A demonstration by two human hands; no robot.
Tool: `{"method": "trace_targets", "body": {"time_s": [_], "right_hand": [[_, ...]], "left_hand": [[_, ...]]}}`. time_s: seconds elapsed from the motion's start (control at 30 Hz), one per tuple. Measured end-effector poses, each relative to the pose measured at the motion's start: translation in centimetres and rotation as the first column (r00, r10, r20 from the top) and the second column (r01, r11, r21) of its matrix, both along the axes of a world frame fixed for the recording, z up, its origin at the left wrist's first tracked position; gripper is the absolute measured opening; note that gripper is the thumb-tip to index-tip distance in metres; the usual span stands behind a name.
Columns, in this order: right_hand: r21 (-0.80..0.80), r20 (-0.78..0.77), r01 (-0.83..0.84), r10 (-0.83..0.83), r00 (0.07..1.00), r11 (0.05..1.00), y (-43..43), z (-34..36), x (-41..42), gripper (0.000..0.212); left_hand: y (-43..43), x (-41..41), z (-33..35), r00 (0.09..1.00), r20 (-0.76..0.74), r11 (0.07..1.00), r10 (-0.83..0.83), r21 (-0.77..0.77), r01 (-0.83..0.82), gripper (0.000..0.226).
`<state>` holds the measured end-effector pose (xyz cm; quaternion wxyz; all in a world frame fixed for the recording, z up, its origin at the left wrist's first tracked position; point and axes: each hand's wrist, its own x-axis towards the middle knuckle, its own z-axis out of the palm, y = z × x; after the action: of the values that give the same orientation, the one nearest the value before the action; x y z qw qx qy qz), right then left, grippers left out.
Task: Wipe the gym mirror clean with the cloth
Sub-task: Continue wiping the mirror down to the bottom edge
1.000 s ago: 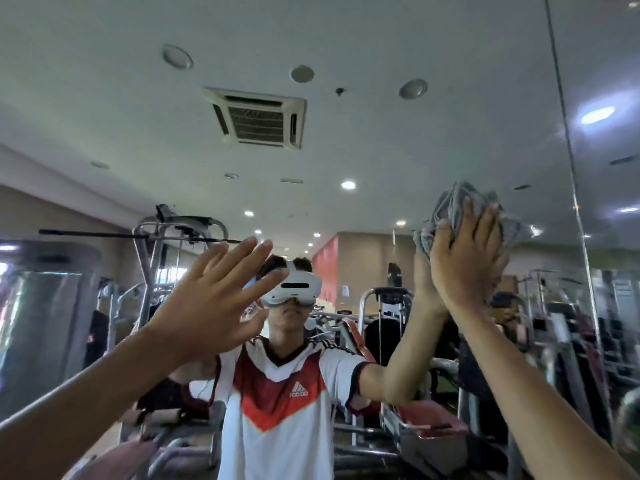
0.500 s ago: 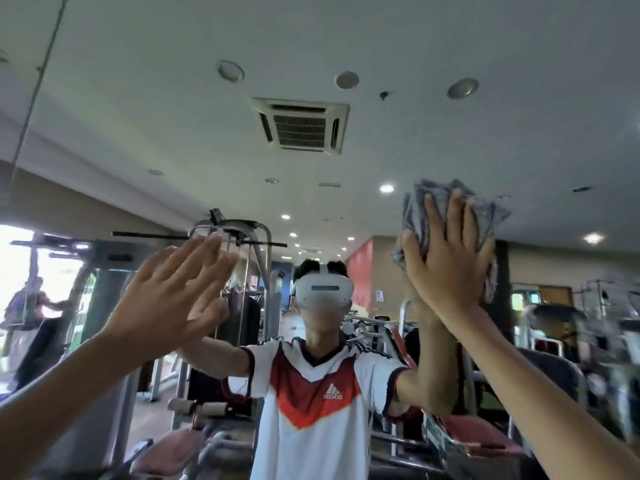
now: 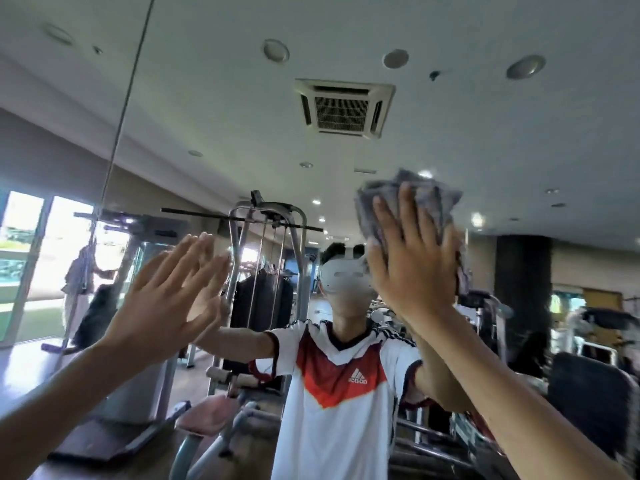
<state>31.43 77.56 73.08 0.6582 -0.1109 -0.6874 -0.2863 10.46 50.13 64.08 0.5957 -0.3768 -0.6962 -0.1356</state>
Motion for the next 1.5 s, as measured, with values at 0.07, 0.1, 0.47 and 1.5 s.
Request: {"method": "trace_targets", "body": {"time_s": [0.07,0.1,0.47,1.5], "right_hand": [[0.271,0.268,0.019,-0.095,0.959,0.962,-0.8,-2.1,-0.9,0.059],[0.325,0.332,0.012,-0.126,0.935,0.946,-0.5,-1.4,-0.8,0.059],[0.156,0.197,-0.032,0.000,0.980,0.987,-8.3,1.0,-8.0,0.062],[0.545,0.658,-0.202,-0.266,0.705,0.814,-23.5,2.6,-20.1,0.059]], "left_hand": [[-0.8,-0.7,-0.7,1.000,-0.005,0.999,-0.002,-0.032,0.002,0.068],[-1.2,-1.1,-0.8,1.000,-0.022,0.998,0.005,-0.068,-0.007,0.070],[-5.6,-5.6,-3.5,0.969,0.242,0.988,-0.051,0.151,0.014,0.071],[-3.2,-6.7,-10.2,0.946,0.305,0.918,-0.109,0.396,-0.022,0.056]]}}
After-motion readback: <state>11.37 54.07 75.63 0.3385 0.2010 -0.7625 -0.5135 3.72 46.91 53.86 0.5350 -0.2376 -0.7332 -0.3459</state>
